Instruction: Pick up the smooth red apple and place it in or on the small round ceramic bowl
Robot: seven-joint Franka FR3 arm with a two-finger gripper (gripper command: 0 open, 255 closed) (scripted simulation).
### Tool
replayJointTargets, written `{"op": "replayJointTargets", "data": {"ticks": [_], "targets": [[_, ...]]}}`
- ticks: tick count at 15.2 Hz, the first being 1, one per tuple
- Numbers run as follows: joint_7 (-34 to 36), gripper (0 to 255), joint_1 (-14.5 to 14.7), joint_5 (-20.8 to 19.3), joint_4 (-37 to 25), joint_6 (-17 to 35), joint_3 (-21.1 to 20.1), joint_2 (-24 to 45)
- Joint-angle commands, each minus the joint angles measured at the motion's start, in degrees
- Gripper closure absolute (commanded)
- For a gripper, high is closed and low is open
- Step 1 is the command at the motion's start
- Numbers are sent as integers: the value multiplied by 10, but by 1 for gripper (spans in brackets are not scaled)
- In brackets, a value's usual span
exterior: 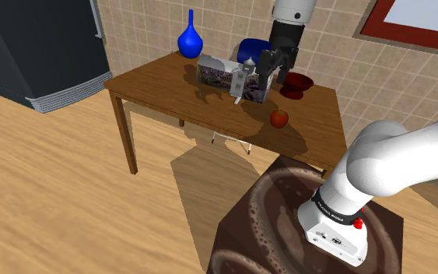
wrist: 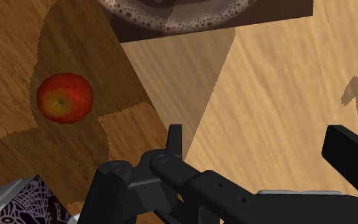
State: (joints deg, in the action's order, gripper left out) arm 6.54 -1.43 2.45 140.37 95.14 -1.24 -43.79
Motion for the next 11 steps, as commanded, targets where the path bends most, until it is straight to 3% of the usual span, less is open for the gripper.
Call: {"op": "replayJointTargets", "data": {"ticks": [1, 11], "targets": [[0, 0, 0, 0, 0, 0, 0, 0], [-120, 0, -53, -98, 130, 129, 94, -16]]}}
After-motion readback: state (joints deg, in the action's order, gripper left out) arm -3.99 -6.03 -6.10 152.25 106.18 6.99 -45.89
